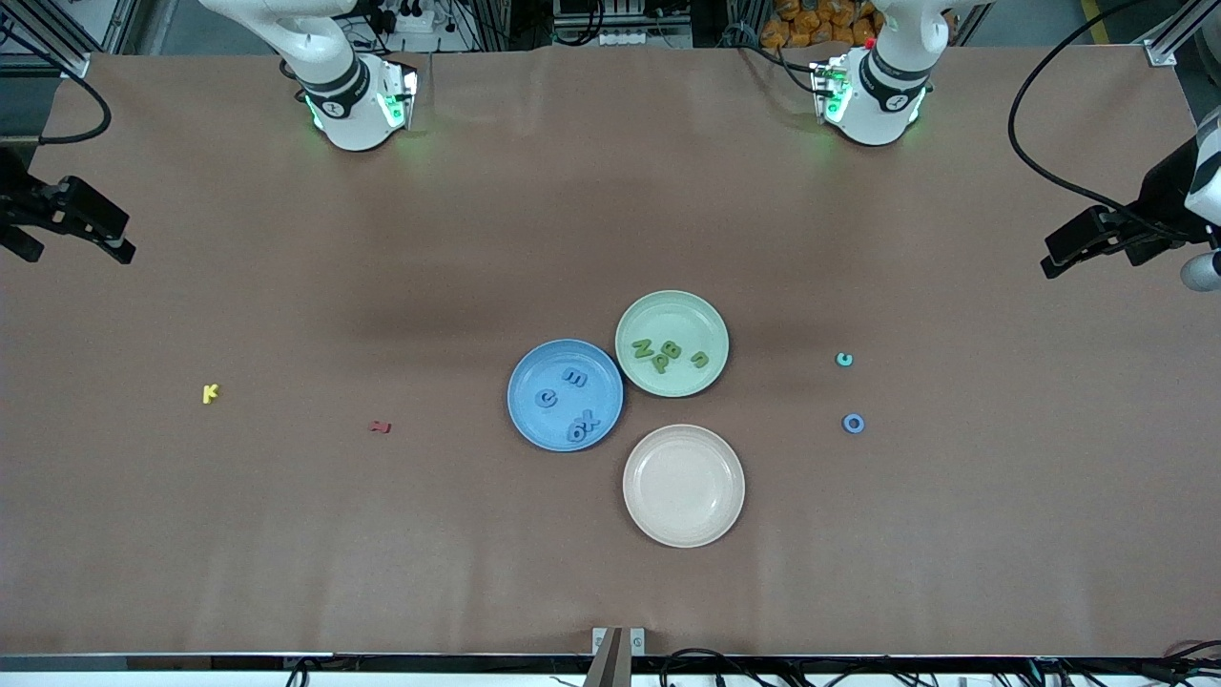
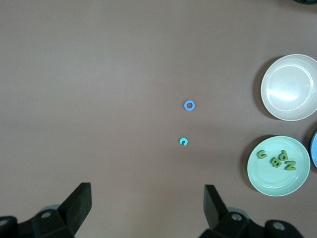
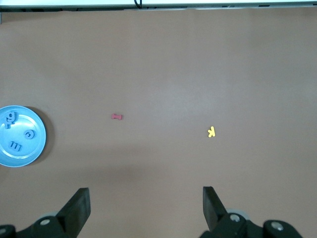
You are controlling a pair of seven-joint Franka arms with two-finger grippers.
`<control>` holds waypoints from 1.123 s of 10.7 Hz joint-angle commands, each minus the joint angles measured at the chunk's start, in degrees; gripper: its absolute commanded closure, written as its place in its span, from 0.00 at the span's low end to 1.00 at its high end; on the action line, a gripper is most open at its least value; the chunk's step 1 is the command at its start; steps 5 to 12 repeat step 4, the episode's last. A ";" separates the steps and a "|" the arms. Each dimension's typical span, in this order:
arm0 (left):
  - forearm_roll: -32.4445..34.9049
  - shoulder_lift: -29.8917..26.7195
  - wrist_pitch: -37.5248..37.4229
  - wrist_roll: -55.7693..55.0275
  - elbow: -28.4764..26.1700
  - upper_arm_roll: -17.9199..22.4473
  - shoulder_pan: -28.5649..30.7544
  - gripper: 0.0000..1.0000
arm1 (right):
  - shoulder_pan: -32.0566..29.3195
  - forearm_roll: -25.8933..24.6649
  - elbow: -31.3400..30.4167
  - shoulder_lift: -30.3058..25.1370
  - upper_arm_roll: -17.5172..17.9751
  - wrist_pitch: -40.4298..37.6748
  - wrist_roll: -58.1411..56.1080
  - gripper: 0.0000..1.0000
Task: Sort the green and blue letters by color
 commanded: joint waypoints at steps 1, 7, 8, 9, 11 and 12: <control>-0.15 -0.46 -0.01 1.07 0.15 0.02 0.34 0.00 | 0.03 0.11 1.61 0.25 -0.21 -2.48 0.63 0.00; -0.15 -0.37 -0.01 1.07 0.15 0.11 0.25 0.00 | 0.46 0.46 2.05 0.34 0.06 -2.48 0.72 0.00; -0.15 -0.37 -0.01 1.07 0.15 0.11 0.25 0.00 | 0.46 0.46 2.05 0.34 0.06 -2.48 0.72 0.00; -0.15 -0.37 -0.01 1.07 0.15 0.11 0.25 0.00 | 0.46 0.46 2.05 0.34 0.06 -2.48 0.72 0.00; -0.15 -0.37 -0.01 1.07 0.15 0.11 0.25 0.00 | 0.46 0.46 2.05 0.34 0.06 -2.48 0.72 0.00; -0.15 -0.37 -0.01 1.07 0.15 0.11 0.25 0.00 | 0.46 0.46 2.05 0.34 0.06 -2.48 0.72 0.00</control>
